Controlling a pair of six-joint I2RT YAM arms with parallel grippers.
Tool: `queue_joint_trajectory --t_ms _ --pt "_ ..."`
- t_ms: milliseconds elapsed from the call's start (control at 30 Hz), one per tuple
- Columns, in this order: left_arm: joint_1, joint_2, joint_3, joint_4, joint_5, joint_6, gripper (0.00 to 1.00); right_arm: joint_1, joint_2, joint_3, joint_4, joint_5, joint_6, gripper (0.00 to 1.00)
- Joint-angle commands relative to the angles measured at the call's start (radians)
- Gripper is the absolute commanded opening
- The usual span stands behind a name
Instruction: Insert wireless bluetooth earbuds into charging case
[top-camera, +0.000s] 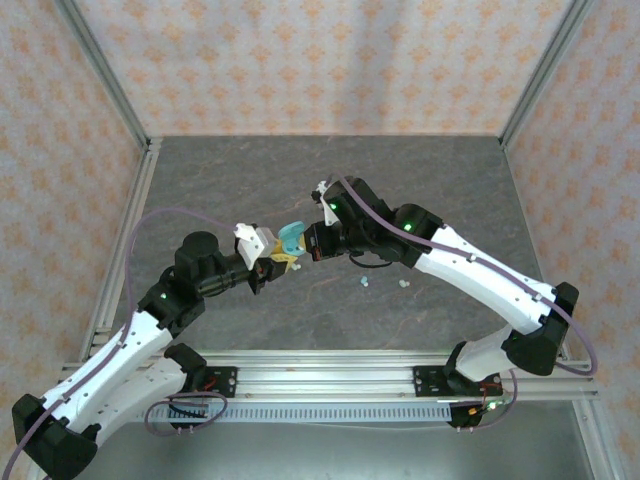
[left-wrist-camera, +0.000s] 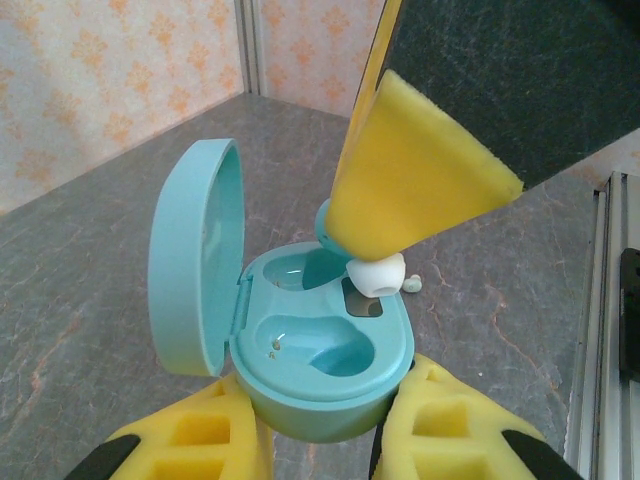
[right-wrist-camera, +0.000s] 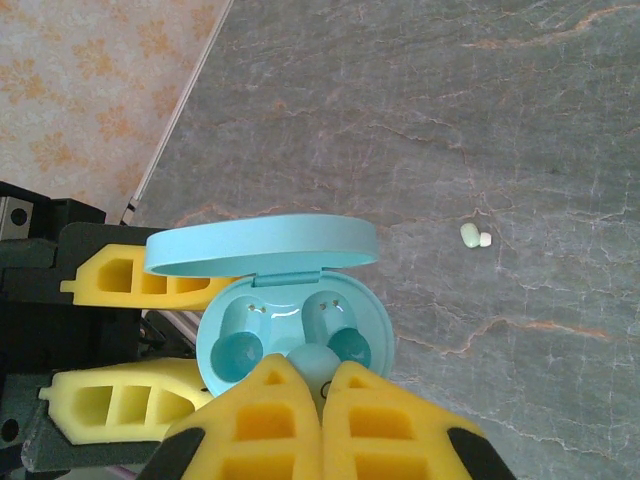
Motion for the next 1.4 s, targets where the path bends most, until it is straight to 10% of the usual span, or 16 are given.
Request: queue_joint_trajectory --t_ms 0,1367 --pt "-0.010 -0.001 0.000 0.066 -0.005 -0.015 0.13 0.003 -0.022 -0.005 0.029 0.012 0.009 0.03" --pt "-0.012 0.002 -0.007 0.072 -0.018 -0.005 0.13 0.051 0.114 0.111 -0.066 0.066 -0.044 0.04"
